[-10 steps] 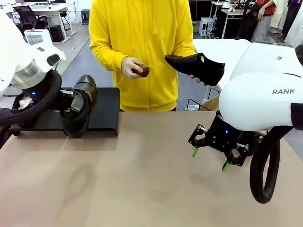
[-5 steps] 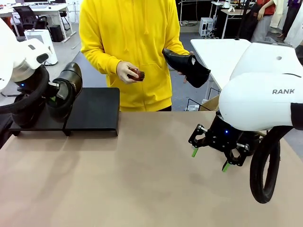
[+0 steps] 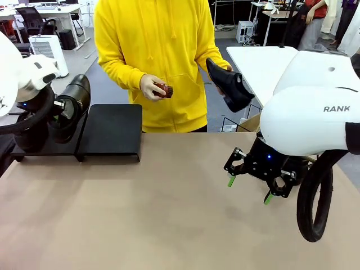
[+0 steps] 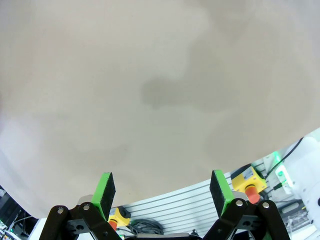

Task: Organize the shoes by placing them on the stand.
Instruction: Place the Shoe from the middle of the table onto the Shoes Stand.

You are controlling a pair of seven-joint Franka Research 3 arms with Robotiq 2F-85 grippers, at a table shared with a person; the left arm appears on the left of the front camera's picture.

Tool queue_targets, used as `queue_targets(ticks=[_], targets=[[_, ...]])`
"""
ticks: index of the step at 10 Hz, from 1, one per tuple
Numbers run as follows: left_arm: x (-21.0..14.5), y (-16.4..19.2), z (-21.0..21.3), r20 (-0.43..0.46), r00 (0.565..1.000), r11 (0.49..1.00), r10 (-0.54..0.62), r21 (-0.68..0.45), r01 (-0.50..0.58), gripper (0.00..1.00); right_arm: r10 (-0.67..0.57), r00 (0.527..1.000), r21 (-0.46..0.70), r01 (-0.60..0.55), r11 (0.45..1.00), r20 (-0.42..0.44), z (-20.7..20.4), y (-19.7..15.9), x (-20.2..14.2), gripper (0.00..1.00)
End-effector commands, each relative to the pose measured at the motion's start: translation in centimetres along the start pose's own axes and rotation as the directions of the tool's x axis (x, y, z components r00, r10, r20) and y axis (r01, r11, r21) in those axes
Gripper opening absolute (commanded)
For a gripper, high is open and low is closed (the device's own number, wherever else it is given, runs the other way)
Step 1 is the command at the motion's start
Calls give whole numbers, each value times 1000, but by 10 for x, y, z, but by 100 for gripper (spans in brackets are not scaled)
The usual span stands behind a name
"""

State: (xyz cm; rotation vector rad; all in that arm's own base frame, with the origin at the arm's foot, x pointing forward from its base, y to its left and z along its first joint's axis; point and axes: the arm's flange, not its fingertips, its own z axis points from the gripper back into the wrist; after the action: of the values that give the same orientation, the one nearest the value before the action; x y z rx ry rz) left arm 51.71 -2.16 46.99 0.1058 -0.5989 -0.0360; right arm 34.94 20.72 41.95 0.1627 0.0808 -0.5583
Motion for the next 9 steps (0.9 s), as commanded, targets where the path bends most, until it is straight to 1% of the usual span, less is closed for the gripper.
queue_targets(ticks=[1,9], targets=[[10,-2,-7,14,999,998,38,45,-39,0,11,1000,-6,-10,1000,12,1,-1,1,100],[15,4,-48,30,997,992,78,93,-80,0,11,1000,-6,-10,1000,12,1,-1,1,100]])
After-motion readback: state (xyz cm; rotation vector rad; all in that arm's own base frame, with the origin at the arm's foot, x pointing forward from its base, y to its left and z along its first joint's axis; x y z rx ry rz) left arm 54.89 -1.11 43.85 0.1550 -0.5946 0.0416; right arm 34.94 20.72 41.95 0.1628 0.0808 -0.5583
